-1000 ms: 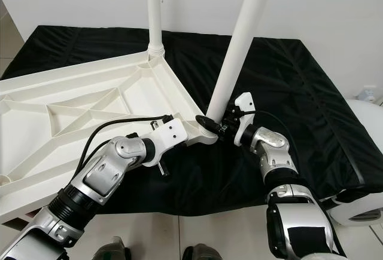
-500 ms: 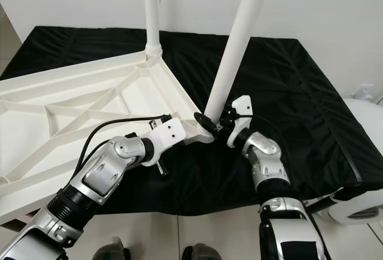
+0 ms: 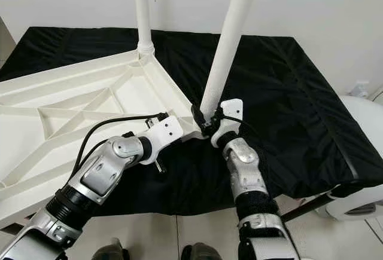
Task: Building children table
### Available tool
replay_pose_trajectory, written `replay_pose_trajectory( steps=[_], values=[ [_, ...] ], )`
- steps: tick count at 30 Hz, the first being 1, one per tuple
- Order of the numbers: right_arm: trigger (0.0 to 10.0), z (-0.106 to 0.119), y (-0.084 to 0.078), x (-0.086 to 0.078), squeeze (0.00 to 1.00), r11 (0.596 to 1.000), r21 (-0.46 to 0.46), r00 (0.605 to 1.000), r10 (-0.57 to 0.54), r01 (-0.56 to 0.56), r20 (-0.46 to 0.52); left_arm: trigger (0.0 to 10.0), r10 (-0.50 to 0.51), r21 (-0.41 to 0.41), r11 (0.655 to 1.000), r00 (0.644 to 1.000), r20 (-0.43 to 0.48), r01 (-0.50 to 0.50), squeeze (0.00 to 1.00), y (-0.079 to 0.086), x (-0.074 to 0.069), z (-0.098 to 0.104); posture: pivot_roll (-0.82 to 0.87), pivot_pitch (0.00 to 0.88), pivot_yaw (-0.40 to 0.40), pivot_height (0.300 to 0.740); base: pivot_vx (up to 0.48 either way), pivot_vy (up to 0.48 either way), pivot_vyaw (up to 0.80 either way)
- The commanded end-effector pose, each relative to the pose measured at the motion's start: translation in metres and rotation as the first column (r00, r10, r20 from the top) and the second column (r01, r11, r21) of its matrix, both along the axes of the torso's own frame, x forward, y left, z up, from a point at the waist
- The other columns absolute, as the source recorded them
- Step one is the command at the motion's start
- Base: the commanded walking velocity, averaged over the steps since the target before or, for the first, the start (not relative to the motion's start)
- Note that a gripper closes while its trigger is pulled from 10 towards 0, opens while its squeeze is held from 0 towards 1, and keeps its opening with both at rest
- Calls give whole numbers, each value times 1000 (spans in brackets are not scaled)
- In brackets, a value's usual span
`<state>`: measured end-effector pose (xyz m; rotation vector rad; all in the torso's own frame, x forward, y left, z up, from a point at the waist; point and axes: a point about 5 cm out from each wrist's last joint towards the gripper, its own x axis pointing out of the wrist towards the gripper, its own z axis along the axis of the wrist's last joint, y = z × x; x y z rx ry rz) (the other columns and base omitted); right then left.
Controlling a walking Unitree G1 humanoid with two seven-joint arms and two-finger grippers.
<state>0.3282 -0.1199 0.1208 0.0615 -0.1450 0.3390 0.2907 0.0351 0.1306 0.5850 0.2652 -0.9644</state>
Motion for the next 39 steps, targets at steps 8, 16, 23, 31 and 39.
replay_pose_trajectory(
  steps=[8, 16, 23, 31, 39],
  values=[
    [10000, -4, 27, -1, 0, 988, 31, 988, -147, 149, -58, 10000, -97, -37, 994, 995, 35, 98, 0, -19, -10, 9, 9, 0, -72, 740, 0, 0, 0],
    [10000, -1, 30, -4, 282, 989, 30, 988, -146, 148, -54, 10000, -95, -39, 995, 995, 33, 96, 0, -18, -10, 9, 8, 0, -70, 740, 0, 0, 0],
    [10000, 1, 23, -6, 1000, 993, 47, 993, -106, 108, -47, 10000, -84, -41, 996, 996, 32, 85, 0, -17, -9, 10, 0, 0, -69, 740, 0, 0, 0],
    [10000, 5, -6, -6, 0, 1000, -2, 1000, -6, 6, 5, 10000, -79, -44, 996, 996, 36, 81, 0, -18, -7, 10, -8, 0, -66, 740, 0, 0, 0],
    [10000, 8, -29, -10, 0, 981, -78, 984, 177, -176, 11, 10000, -81, -44, 996, 996, 36, 82, 0, -18, -6, 10, -14, 0, -62, 740, 0, 0, 0]
  ],
)
